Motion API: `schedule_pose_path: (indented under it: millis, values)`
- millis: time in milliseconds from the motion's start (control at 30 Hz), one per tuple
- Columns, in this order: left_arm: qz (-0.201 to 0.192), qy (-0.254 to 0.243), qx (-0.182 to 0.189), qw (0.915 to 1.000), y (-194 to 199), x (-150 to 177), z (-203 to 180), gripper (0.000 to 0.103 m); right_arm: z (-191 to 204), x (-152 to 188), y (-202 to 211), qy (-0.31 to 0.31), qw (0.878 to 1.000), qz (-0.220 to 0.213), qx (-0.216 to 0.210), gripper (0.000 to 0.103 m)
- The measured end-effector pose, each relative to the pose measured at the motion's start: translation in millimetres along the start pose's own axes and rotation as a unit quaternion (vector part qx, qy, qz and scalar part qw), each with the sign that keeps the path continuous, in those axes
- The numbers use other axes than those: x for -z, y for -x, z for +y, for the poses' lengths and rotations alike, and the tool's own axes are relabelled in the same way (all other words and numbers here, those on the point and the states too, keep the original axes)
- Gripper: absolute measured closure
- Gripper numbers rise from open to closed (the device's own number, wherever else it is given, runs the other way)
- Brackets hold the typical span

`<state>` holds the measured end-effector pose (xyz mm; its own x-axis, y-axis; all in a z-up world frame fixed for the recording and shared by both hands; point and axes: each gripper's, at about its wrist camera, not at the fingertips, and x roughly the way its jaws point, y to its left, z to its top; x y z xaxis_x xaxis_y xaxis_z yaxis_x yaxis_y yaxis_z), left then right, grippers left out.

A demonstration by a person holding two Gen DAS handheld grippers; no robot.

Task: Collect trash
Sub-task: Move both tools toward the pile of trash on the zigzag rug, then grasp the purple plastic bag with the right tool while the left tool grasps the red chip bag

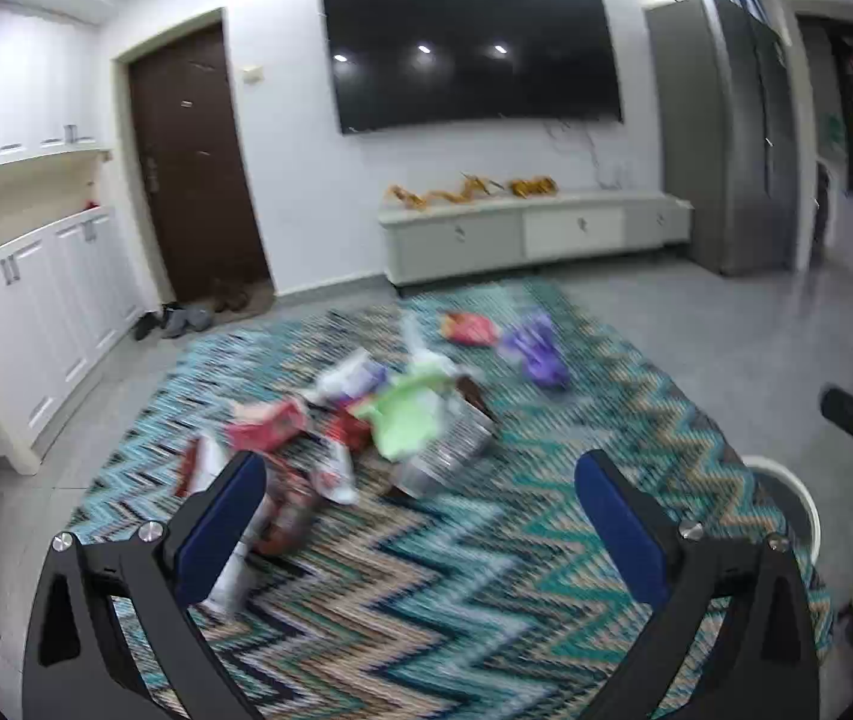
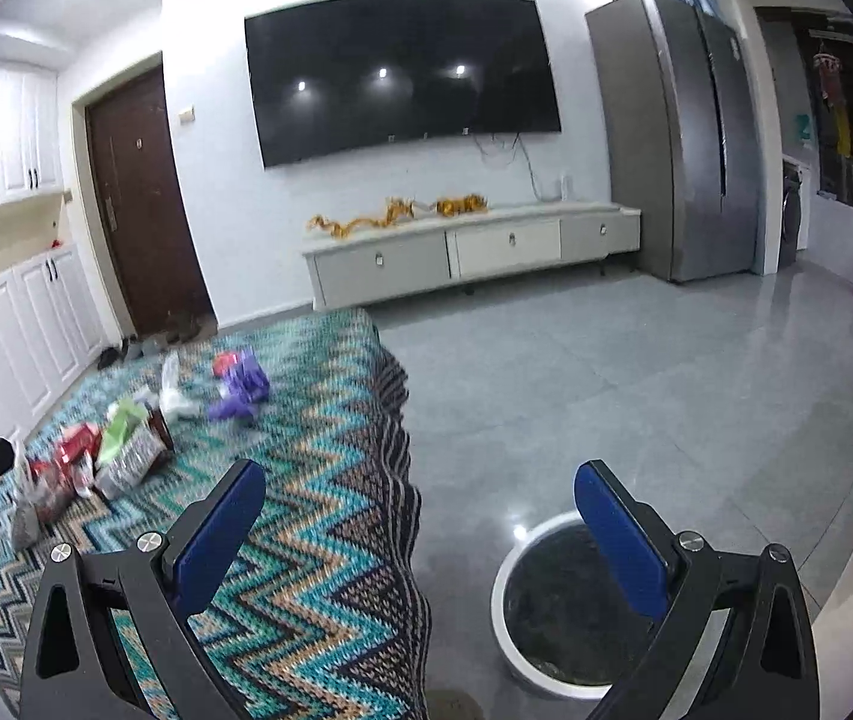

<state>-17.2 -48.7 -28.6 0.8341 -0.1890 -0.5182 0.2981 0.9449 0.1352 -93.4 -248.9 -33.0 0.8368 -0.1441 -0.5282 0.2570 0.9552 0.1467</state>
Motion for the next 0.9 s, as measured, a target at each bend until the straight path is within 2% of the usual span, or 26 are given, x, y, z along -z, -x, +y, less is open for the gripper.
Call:
schedule_pose_path:
  millis: [200, 333, 433, 533, 600, 733, 800, 900]
  values:
    - [0.024, -0.047, 0.048, 0.9975, -6, 20, -37, 0.0, 1, 3, -14, 0.007, 1.0, 0.013, 0.003, 0.0]
    - [0.025, -0.062, 0.061, 0.9959, -8, 23, -44, 0.001, 2, 3, -23, 0.012, 1.0, 0.023, 0.004, 0.0]
    - [0.032, -0.064, 0.06, 0.9956, -16, 21, -40, 0.01, 5, 2, -30, 0.016, 0.999, 0.03, 0.003, 0.0]
    - [0.048, -0.048, 0.061, 0.9958, -27, 18, -26, 0.018, 10, 0, -37, 0.022, 0.999, 0.039, -0.002, 0.0]
    - [0.06, -0.031, 0.059, 0.996, -36, 15, -12, 0.027, 15, -3, -42, 0.027, 0.999, 0.044, -0.009, 0.0]
    - [0.074, 0.016, 0.05, 0.9959, -52, 5, 25, 0.031, 28, -13, -59, 0.04, 0.997, 0.055, -0.029, 0.0]
    - [0.083, 0.04, 0.04, 0.9949, -64, -4, 49, 0.037, 38, -21, -69, 0.049, 0.996, 0.06, -0.044, 0.0]
    - [0.101, 0.06, 0.023, 0.9928, -86, -16, 79, 0.041, 55, -33, -86, 0.059, 0.993, 0.065, -0.073, 0.001]
